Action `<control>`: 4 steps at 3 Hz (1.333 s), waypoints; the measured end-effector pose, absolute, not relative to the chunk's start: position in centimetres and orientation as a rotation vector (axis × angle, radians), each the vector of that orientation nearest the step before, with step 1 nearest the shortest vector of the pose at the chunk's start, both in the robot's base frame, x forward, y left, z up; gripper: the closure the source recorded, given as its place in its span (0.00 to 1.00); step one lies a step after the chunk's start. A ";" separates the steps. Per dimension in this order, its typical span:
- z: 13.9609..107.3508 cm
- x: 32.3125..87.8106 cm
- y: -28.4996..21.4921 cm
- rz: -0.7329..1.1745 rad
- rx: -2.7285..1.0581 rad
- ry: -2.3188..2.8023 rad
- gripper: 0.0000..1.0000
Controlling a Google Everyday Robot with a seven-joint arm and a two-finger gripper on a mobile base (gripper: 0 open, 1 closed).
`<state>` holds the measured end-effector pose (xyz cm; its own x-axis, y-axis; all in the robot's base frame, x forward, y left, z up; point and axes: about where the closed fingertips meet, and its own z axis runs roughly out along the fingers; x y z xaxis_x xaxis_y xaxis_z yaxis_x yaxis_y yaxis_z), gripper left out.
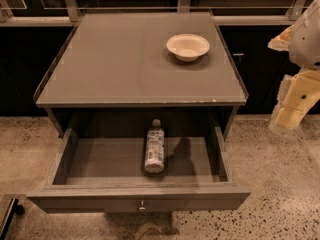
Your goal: Pick blue plastic bottle from top drawer and place on counter
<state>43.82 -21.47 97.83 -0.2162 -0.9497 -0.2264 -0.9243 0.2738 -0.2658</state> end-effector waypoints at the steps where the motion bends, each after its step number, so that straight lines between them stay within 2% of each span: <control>1: 96.9 42.4 -20.5 -0.052 -1.604 2.180 0.00; 2: 93.8 41.3 -19.2 0.095 -1.398 2.180 0.00; 3: 91.4 44.1 -18.3 0.275 -1.139 2.154 0.00; 4: 92.8 46.0 -17.9 0.273 -1.053 2.097 0.00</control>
Offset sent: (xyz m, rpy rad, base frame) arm 0.0448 0.0299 -0.0249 0.5998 -0.4493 -0.3321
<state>46.02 -17.88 92.76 -0.3714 -0.5961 -0.7118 -0.7584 0.6371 -0.1377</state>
